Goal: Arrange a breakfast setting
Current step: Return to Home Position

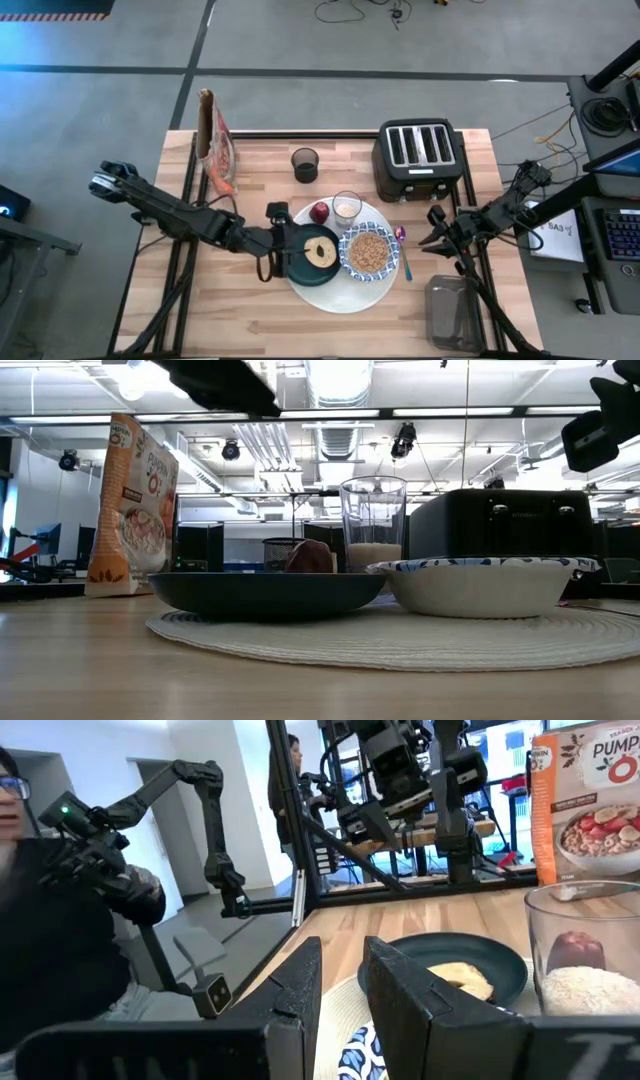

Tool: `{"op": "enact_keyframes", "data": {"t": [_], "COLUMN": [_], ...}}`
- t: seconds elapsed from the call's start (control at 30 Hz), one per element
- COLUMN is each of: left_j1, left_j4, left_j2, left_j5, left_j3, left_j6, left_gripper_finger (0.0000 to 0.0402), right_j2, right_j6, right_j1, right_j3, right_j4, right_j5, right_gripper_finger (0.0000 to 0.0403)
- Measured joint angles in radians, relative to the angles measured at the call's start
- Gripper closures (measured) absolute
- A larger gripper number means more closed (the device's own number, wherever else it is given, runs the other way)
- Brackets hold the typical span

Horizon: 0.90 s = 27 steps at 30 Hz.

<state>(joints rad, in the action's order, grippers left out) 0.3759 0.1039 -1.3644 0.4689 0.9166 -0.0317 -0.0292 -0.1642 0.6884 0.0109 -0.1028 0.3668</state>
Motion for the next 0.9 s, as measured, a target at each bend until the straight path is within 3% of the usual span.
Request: {"op": "enact_keyframes", "data": {"t": [0.17, 0.33, 0.53, 0.73, 0.9], "left_j1": [0.01, 0.023, 0.027, 0.026, 0.026], "left_j4": [0.067, 0.008, -0.323, -0.692, -0.849], "left_j2": [0.059, 0.21, 0.383, 0.459, 0.487], "left_j5": [-0.001, -0.001, -0.002, 0.0, 0.067], "left_j3": [-0.07, -0.261, -0.531, -0.74, -0.854], "left_j6": [-0.023, -0.088, -0.092, 0.044, 0.101], "left_gripper_finger": [0.0166, 0.0166, 0.0166, 0.0166, 0.0166], "right_j2": [0.0, 0.0, 0.0, 0.0, 0.0], "right_j6": [0.0, 0.0, 0.0, 0.0, 0.0], "right_j1": [0.0, 0.0, 0.0, 0.0, 0.0], "right_j3": [0.0, 0.0, 0.0, 0.0, 0.0], "right_j4": [0.0, 0.0, 0.0, 0.001, 0.001], "right_j5": [0.0, 0.0, 0.0, 0.0, 0.0], "right_gripper_finger": [0.0335, 0.0335, 0.0335, 0.0335, 0.0335]}}
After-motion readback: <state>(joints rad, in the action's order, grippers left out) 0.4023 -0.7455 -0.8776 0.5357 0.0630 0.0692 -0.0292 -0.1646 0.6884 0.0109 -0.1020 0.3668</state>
